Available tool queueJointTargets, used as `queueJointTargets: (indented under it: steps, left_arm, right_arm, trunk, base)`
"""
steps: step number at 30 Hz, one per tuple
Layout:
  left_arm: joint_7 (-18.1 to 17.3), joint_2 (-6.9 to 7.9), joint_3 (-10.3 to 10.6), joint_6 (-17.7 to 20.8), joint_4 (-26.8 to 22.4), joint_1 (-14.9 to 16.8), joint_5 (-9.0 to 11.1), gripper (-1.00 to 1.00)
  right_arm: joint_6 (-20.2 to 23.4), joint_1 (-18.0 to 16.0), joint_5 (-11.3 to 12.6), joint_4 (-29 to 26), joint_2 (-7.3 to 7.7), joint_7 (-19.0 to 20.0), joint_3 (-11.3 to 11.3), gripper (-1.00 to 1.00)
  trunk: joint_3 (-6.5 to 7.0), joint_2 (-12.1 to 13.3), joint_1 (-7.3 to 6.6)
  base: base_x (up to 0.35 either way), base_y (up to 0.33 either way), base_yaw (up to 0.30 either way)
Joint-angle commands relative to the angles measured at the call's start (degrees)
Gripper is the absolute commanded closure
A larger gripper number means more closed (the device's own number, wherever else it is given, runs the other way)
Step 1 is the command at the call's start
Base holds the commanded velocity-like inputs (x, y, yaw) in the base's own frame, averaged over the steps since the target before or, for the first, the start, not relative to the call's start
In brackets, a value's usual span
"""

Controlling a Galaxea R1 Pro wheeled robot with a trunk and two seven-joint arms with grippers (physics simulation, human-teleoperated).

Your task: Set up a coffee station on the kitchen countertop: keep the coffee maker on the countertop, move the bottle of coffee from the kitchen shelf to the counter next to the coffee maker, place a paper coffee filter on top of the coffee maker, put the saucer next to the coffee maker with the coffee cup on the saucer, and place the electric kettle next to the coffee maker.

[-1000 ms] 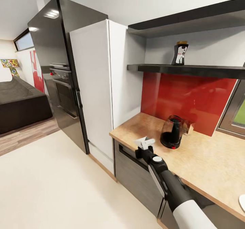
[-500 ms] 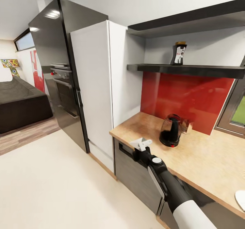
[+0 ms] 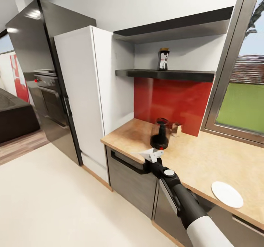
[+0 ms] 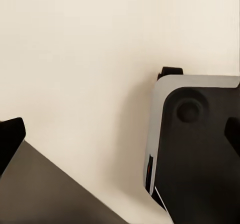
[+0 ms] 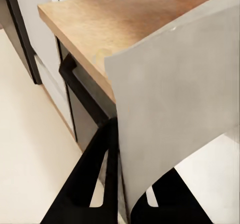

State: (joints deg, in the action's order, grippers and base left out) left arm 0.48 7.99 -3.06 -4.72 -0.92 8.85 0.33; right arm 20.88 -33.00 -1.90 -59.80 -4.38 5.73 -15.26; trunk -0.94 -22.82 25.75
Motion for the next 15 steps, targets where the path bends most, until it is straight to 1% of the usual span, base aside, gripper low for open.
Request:
queueJointTargets:
  steps: [1,8,15]
  left_arm:
    - [0.0,0.00,-0.3,-0.2,0.0,0.0,0.0,-1.00]
    - [0.0,0.00,-0.3,-0.2,0.0,0.0,0.0,-1.00]
    - [0.0,0.00,-0.3,-0.2,0.0,0.0,0.0,-1.00]
  right_arm:
    - [0.3,0.0,0.1,0.0,-0.01,0.2,0.0,1.00]
    - [0.3,0.0,0.1,-0.1,-0.01,0.2,0.1,1.00]
    - [0.3,0.0,0.1,-0.1,-0.01,0.2,0.1,1.00]
  trunk:
    - [-0.07,-0.1,0.03]
    - [0.16,-0.1,0.03]
    - [0.38,-0.1,0.03]
  base:
    - [-0.022,-0.235,-0.285]
    - [-0.007,-0.235,-0.286]
    - [0.000,-0.265,-0.286]
